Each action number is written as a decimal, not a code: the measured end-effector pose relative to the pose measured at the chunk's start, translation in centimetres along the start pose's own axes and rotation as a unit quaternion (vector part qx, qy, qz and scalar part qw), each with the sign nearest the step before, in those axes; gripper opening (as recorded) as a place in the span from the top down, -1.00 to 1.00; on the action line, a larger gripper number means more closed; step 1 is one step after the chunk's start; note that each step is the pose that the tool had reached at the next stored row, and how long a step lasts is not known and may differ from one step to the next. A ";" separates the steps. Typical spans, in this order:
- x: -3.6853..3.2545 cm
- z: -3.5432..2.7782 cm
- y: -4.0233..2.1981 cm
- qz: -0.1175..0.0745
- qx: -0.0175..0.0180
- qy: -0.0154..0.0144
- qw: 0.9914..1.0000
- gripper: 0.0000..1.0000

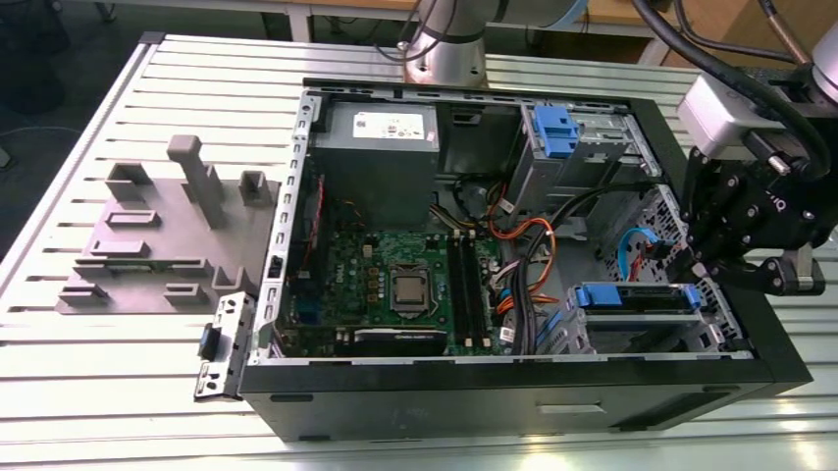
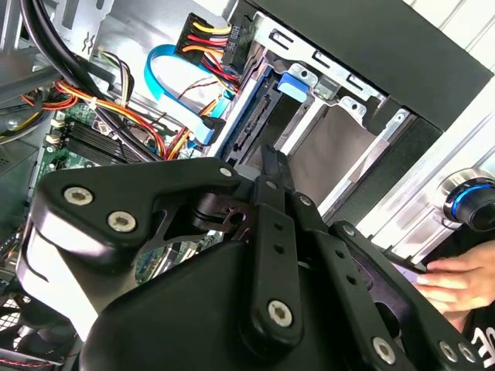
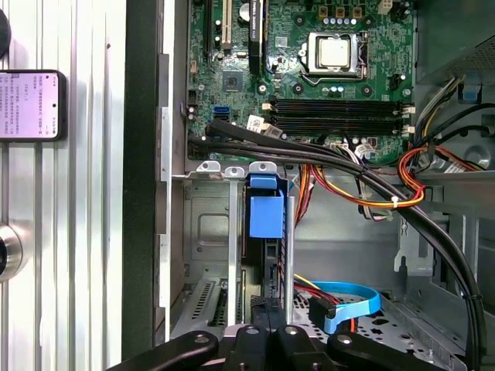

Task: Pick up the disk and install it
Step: 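Insert the first disk wire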

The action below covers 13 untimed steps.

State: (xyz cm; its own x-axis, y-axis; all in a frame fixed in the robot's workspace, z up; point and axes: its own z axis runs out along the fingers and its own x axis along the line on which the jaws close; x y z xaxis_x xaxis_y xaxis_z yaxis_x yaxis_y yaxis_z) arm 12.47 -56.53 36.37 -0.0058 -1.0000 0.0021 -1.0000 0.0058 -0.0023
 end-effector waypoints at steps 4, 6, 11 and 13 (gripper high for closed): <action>0.00 -0.05 0.00 0.000 0.000 0.000 1.000 0.79; 0.00 -0.20 0.00 0.000 0.000 0.000 1.000 0.79; 0.00 -0.20 0.00 0.000 0.000 0.000 1.000 0.79; 0.00 -0.20 0.00 0.000 0.000 0.000 1.000 0.79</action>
State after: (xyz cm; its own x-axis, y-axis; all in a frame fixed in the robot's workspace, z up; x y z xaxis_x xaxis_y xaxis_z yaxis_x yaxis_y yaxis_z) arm 12.47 -56.53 36.58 -0.0058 -1.0000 0.0022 -1.0000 0.0058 -0.0023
